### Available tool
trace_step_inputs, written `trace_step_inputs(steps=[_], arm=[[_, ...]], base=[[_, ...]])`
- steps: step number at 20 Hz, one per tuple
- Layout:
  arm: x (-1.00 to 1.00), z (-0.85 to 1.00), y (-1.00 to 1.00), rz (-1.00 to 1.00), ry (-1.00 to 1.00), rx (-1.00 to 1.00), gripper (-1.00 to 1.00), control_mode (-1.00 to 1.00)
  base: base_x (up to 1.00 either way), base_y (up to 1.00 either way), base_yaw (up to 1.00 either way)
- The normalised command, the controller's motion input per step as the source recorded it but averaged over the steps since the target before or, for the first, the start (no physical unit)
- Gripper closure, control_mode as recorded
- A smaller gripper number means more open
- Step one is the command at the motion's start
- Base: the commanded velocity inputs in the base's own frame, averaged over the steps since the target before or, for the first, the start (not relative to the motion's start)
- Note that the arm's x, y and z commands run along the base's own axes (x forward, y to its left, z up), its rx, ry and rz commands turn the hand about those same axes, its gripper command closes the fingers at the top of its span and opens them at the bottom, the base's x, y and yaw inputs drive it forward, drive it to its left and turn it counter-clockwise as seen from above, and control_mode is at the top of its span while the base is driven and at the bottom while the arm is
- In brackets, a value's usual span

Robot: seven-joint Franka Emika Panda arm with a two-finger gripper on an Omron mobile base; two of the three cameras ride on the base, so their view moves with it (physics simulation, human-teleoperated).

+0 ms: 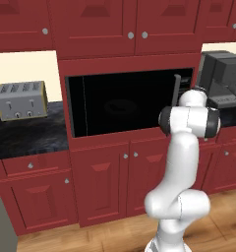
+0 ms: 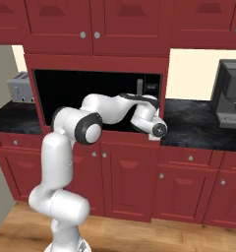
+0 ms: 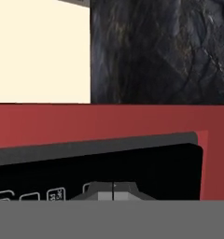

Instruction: Transport the chicken drumstick from the fridge to the microwave and turn on the microwave.

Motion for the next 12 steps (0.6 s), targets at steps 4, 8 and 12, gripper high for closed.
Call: trace_step_inputs(steps=[4, 8, 12], arm=[[0.18, -0.03, -0.13, 0.00, 0.00, 0.01, 1.00, -1.00], [0.15, 0.00, -0.06, 0.00, 0.02, 0.00, 1.00, -1.00], [-0.18, 0.00, -0.01, 0.00, 0.02, 0.00, 1.00, -1.00]], base=[[0.00, 0.00, 0.00], [0.00, 0.00, 0.00], [0.00, 0.00, 0.00]])
